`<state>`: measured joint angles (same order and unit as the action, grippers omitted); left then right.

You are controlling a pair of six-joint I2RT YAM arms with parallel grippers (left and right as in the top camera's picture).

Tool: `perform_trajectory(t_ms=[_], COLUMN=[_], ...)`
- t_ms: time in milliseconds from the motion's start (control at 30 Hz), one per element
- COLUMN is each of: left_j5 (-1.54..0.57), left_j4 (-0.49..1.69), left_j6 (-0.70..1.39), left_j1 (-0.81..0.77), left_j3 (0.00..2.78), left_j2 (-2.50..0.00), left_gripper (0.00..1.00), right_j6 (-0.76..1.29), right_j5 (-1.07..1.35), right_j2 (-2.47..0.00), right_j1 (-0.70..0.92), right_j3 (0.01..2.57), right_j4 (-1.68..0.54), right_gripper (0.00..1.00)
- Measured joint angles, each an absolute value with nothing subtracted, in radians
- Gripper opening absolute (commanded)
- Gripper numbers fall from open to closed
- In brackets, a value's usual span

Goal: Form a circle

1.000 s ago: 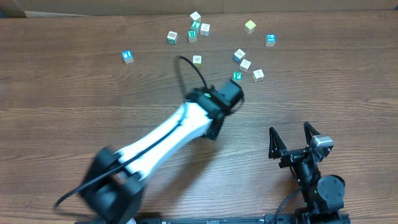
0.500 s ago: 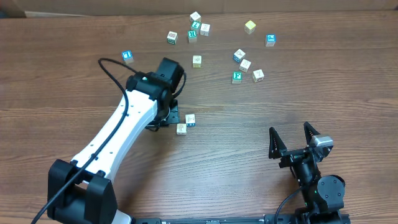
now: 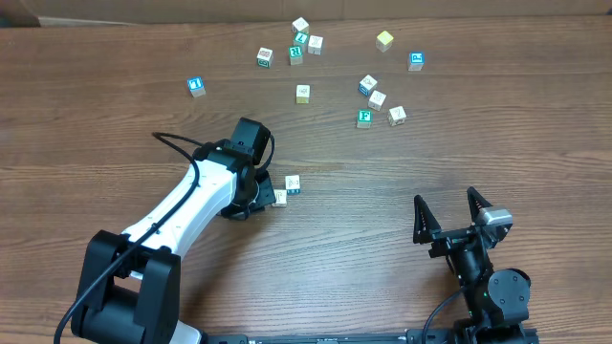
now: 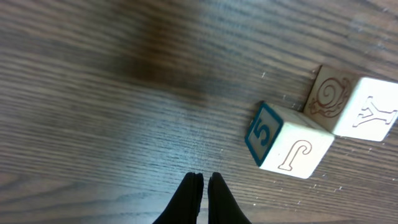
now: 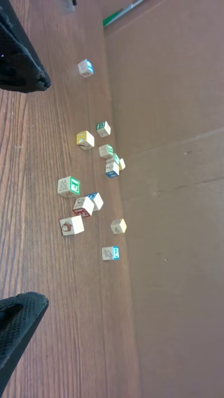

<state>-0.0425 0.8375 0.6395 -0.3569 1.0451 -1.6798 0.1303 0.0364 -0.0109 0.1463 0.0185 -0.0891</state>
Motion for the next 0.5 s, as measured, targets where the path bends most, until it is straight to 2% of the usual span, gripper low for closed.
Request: perform_trajectory(t_ms=[500], left_j5=[-0.072], left_j4=[0.731], left_j6=[0.677], left_j1=[-0.357], left_j3=[0.987], left_j2=[-1.68], left_gripper=[0.04], right_j6=[0.13], right_j5=[0.036], right_j2=[-0.011], right_j1=[0.147], right_j3=[0.019], right_j4=[-0.089], right_gripper=[1.0])
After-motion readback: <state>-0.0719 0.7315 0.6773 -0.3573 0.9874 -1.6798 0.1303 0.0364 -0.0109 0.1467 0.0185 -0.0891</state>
